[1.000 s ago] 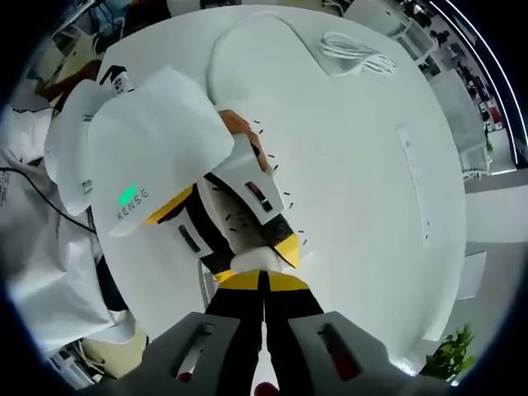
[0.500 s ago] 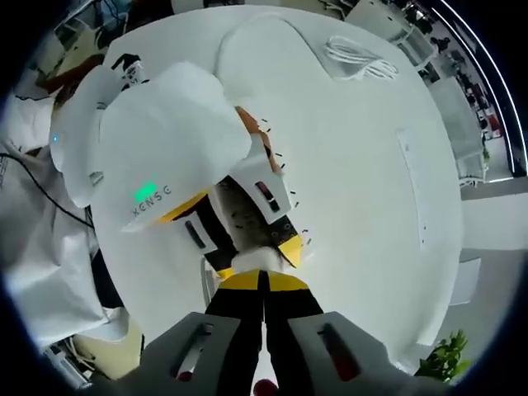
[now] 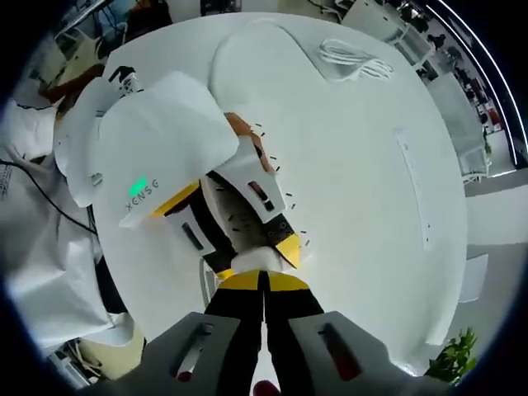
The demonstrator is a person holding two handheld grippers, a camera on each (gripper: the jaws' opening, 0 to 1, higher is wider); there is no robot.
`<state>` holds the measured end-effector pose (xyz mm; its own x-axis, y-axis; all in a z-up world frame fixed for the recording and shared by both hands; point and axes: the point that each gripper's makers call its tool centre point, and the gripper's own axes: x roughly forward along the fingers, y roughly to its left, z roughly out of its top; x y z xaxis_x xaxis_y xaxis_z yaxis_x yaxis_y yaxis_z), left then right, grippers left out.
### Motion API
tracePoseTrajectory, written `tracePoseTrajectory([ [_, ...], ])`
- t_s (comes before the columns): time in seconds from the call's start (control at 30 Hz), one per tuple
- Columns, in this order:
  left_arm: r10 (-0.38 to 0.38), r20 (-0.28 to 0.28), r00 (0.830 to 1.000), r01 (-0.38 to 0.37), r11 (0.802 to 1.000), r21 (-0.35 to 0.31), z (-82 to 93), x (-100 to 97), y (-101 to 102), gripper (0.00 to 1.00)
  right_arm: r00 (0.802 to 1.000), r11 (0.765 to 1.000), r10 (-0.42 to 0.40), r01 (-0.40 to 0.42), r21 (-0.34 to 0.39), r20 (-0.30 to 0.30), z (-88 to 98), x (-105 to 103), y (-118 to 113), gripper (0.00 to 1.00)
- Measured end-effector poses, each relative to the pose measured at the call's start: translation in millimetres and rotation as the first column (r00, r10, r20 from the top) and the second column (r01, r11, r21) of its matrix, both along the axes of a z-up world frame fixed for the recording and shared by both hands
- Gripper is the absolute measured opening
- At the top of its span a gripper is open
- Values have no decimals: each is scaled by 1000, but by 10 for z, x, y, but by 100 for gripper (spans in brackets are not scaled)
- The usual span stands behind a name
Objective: Straighten the power strip on the desk, plug the charger into it
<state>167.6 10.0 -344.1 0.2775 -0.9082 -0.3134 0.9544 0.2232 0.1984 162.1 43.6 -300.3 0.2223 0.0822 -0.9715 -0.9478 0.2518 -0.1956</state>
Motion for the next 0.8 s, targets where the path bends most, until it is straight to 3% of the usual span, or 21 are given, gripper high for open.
tracePoseTrajectory([
  [0.13,5,17,1000,-5,1000,4,12,-6,-9,33,999,999,31,-31,27,25,11,-12,-16,1],
  [0.27,3,28,1000,-3,1000,7,21,-12,-17,33,1000,998,-21,20,65,17,26,16,-51,1],
  [0.37,3,29,1000,-3,1000,5,28,-16,-15,33,999,997,8,-11,75,36,89,20,-60,1],
  [0.5,-3,-5,1000,3,999,-40,99,-42,-11,33,999,994,33,-35,104,21,164,-40,19,1],
  [0.63,-9,-6,1000,9,999,-44,104,-58,-19,33,996,995,91,-91,49,18,76,-52,22,1],
  [0.8,-15,4,1000,15,999,-37,105,-62,-17,33,992,991,126,-127,34,16,-3,-47,44,1],
])
